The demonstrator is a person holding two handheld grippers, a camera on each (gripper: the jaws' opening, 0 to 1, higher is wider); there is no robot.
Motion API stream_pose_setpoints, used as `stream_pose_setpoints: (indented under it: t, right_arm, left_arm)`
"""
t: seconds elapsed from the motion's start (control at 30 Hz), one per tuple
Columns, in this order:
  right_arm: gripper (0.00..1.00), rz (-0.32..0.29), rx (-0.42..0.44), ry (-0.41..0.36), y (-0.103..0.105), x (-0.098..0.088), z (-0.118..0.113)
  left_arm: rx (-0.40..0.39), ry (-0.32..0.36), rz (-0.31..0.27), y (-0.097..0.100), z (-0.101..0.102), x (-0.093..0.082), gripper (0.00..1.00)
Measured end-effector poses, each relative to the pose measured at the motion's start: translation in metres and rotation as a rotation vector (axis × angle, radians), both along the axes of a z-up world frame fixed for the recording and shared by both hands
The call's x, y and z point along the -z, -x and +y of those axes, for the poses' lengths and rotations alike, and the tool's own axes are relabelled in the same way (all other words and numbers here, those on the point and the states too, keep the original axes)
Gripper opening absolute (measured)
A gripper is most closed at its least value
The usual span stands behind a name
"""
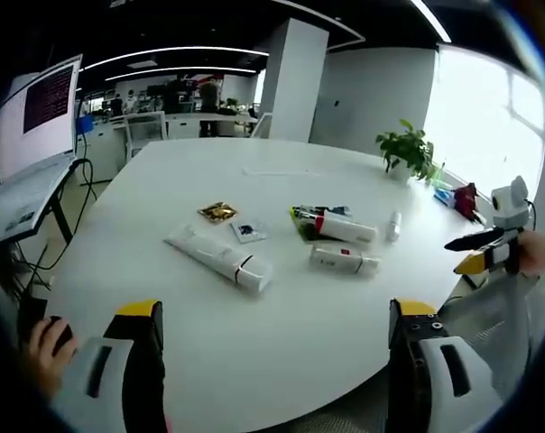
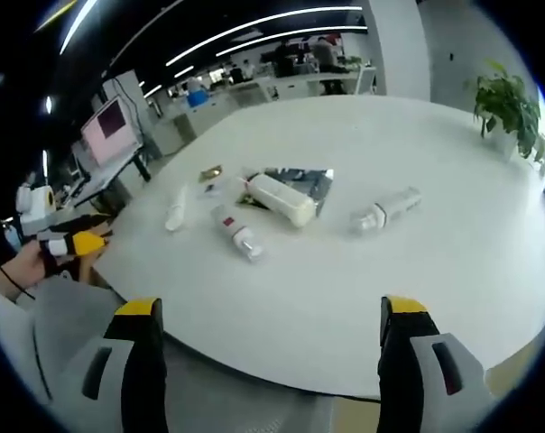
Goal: Arrange the skincare products in the storage area until every visible bottle or jar stands upright without overlapping.
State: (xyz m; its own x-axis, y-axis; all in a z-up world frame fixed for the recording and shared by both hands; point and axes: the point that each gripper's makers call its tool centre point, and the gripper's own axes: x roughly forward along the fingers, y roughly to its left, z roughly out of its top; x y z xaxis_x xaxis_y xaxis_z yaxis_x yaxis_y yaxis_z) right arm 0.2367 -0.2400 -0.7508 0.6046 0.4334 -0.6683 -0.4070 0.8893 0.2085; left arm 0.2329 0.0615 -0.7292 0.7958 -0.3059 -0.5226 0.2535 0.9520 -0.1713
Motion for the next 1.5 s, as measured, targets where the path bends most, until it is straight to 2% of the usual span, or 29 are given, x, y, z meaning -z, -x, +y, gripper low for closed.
stream_pose_setpoints:
  t: [0.23, 0.43, 0.83, 1.33, 1.5]
  right_arm:
    - [0.99, 0.017, -0.028, 0.000, -0.001, 0.001, 0.014]
    - [0.99, 0.018, -0.055, 0.005, -0.010, -0.002, 0.025]
    - [0.98, -0.009, -0.170, 0.012, -0.043, -0.014, 0.073]
    - [0.97, -0.015, -0.288, 0.005, -0.072, -0.021, 0.133]
    - [0.96, -0.010, -0.328, 0.005, -0.076, -0.021, 0.153]
  left_arm:
    - [-0.004, 0.005, -0.005, 0.000, -0.001, -0.002, 0.97]
    - [-0.011, 0.009, -0.008, 0.000, 0.001, -0.002, 0.96]
    - [-0.035, 0.016, -0.013, -0.002, 0.005, -0.003, 0.96]
    - [-0.043, 0.017, 0.003, -0.002, 0.009, -0.001, 0.94]
    - [-0.045, 0.020, 0.008, -0.002, 0.010, 0.000, 0.94]
